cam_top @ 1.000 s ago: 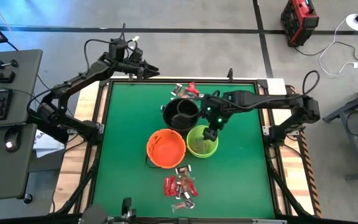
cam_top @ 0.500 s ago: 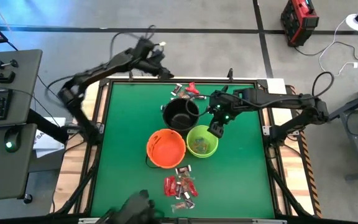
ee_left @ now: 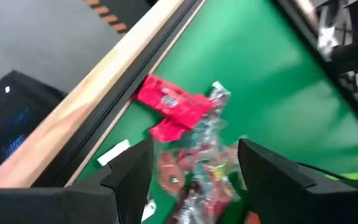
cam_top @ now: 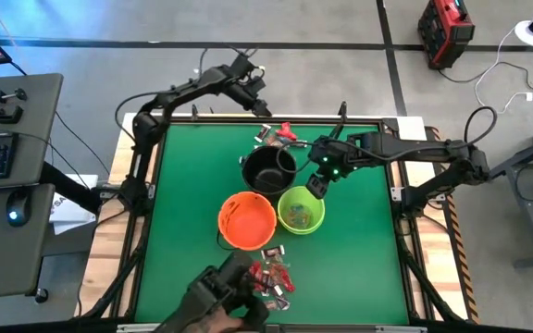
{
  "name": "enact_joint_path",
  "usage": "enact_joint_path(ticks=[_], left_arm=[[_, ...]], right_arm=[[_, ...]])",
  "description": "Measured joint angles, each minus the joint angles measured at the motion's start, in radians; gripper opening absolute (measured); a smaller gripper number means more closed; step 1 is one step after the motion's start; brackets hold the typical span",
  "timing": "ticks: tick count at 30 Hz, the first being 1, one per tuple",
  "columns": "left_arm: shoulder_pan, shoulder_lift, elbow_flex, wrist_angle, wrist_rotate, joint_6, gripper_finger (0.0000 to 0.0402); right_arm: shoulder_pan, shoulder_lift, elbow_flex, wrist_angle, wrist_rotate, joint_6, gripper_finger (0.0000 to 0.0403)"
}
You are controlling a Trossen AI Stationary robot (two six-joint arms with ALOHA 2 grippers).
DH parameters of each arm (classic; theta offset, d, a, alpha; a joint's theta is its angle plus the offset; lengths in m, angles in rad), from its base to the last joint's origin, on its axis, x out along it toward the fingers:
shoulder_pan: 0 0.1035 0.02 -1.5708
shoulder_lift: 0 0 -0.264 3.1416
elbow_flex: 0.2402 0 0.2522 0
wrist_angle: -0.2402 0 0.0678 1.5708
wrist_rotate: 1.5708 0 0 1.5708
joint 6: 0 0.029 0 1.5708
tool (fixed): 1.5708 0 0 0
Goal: Sort candy by brand, put in halloween buckets
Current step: Put the orange gummy into the green bucket
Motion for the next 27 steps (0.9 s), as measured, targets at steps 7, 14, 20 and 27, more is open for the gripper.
enact_joint_path(ticks=[7, 14, 20, 27], left_arm=[[-0.006, 0.082, 0.0, 0.005, 0.001, -0.001, 0.0225], [-0.041, 0.118, 0.0, 0.01, -0.058, 0.043, 0.0225], [-0.085, 0.126, -0.001, 0.007, -0.172, 0.087, 0.0225], [-0.119, 0.138, -0.001, 0.032, -0.252, 0.112, 0.0219]], right_arm=[[-0.022, 0.0, 0.0, 0.028, 0.006, 0.117, 0.0254], [-0.058, 0.0, 0.0, 0.039, -0.002, 0.217, 0.0254], [-0.078, 0.0, 0.0, 0.051, -0.004, 0.234, 0.0254], [-0.081, 0.0, 0.0, 0.068, -0.005, 0.234, 0.0254]])
